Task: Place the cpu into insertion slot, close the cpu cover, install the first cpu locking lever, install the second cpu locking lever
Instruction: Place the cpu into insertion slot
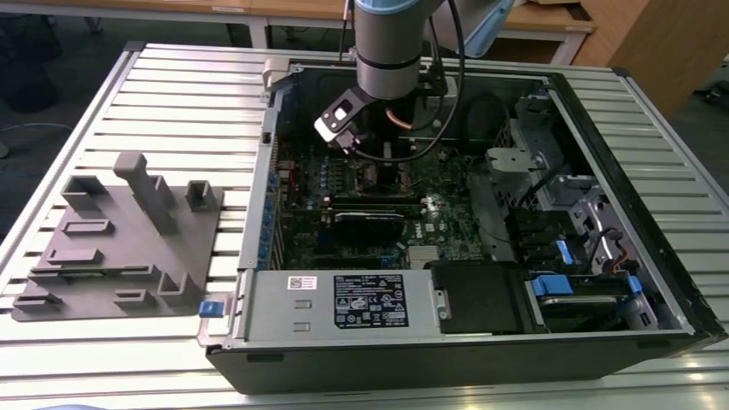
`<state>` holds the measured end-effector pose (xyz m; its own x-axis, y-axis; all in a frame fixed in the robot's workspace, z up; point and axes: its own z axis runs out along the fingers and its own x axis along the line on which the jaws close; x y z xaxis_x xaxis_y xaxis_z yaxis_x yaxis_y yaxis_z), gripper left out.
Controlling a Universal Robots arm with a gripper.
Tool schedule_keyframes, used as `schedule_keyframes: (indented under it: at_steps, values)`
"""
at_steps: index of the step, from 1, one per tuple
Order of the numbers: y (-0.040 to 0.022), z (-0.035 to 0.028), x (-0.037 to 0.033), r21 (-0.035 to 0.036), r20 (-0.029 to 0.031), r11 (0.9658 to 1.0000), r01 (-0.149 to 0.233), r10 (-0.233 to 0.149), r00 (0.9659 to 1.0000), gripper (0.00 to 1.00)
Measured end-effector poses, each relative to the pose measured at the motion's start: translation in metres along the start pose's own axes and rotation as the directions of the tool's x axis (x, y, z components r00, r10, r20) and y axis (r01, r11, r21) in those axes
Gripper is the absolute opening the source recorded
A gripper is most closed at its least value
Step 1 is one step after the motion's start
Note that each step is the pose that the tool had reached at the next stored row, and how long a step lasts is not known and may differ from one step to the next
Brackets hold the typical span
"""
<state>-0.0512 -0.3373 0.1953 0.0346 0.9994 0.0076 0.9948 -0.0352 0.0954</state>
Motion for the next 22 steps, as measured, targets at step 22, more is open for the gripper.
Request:
schedule_keyframes:
  at_steps: [22]
  values:
    - [-0.0043,-0.0001,-0.0001,-0.0104,-0.0011,0.9999,0.001,-0.001,1.0,0.54]
